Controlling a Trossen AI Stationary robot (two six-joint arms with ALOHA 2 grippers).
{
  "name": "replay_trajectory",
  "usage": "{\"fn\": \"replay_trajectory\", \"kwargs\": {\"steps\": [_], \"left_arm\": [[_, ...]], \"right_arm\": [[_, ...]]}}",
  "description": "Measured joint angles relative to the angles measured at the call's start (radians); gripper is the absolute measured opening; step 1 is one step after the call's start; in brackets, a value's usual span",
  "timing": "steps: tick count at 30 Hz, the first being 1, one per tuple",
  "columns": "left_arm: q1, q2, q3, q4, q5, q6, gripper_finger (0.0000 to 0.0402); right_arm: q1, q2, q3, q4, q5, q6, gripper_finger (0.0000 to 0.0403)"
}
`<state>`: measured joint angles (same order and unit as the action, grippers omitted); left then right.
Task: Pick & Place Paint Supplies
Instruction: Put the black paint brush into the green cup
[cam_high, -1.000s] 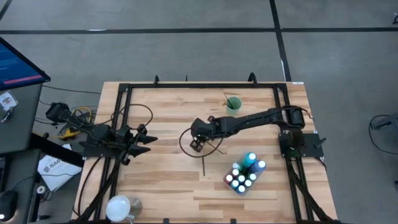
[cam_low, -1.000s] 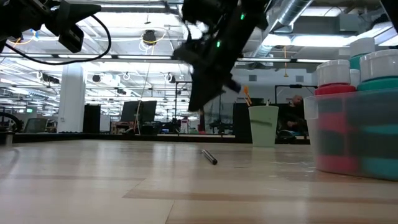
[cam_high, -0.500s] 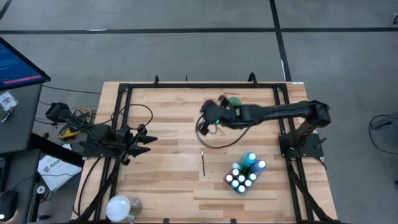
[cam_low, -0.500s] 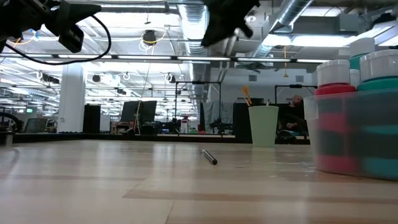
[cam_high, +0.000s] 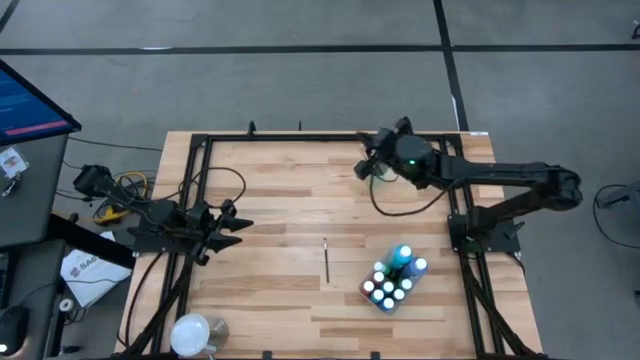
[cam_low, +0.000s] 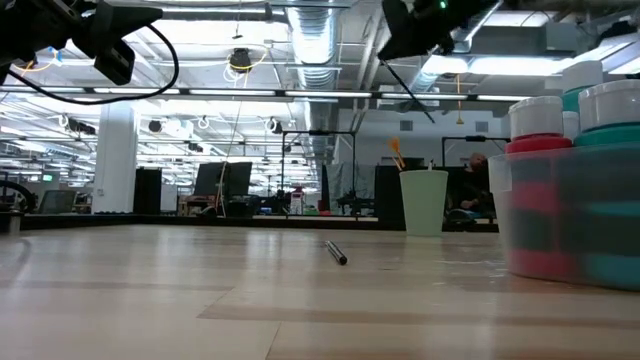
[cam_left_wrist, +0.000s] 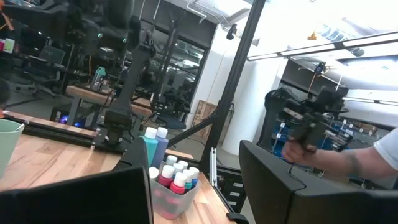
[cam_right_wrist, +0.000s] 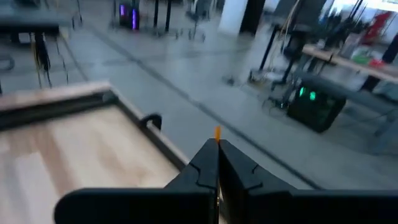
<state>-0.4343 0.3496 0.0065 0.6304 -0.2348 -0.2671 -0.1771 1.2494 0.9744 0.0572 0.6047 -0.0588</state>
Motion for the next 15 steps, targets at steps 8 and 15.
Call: {"fn": "replay_trajectory", "kwargs": {"steps": [8,15], "left_arm": [[0.000,0.000,0.000,0.000,0.000,0.000,0.0132],[0.000,0.000,0.000,0.000,0.000,0.000,0.0132]], "right_arm": [[-0.127,-0.041,-0.270,0.373,-0.087,-0.049,0.0000],[-0.234,0.002,-0.413,0.620,-0.265,-0.035,0.0000]]}}
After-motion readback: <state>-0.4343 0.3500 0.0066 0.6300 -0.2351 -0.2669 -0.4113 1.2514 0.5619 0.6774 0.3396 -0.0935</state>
